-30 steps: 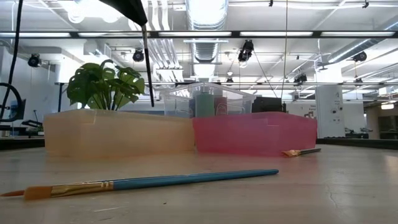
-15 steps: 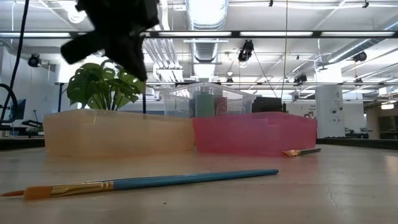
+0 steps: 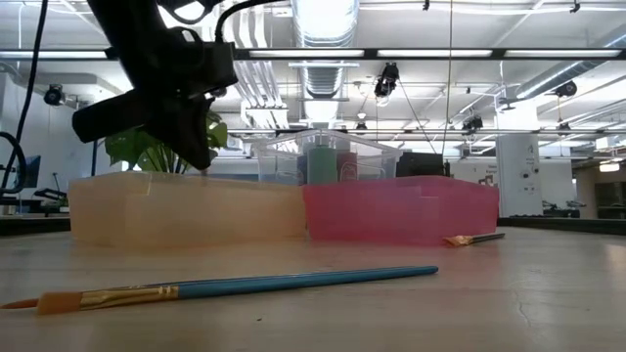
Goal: Pick & Place Paint Supplies
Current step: Put the black eyeshadow brush into the yellow bin, then put the bottom blue paint brush into the yellow bin
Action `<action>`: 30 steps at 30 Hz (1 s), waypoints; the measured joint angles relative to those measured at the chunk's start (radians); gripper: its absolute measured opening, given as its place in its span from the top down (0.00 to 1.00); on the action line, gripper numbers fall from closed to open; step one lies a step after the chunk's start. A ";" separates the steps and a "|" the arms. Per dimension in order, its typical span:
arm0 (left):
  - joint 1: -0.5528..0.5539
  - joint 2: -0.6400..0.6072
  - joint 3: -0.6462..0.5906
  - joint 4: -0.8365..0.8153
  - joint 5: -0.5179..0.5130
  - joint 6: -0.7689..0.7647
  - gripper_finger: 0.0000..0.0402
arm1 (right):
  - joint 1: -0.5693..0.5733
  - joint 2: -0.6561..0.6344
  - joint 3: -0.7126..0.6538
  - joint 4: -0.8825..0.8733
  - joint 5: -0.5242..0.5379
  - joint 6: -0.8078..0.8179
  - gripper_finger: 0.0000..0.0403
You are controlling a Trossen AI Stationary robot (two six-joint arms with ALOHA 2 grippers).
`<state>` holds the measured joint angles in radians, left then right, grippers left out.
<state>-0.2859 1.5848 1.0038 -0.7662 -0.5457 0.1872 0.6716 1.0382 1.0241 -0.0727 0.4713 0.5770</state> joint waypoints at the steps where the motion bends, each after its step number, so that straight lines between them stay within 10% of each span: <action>1: 0.000 -0.002 -0.001 0.001 0.000 -0.003 0.91 | 0.000 0.000 0.000 0.000 0.000 0.000 0.08; 17: 0.000 -0.098 0.007 0.001 0.019 -0.057 0.75 | 0.000 0.000 -0.008 0.000 0.002 0.004 0.08; 30: -0.121 -0.176 0.089 0.154 0.544 -0.303 0.75 | 0.000 0.000 -0.011 0.000 -0.006 -0.009 0.08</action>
<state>-0.4065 1.4090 1.0931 -0.6122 -0.0014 -0.1156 0.6712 1.0380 1.0134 -0.0723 0.4658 0.5682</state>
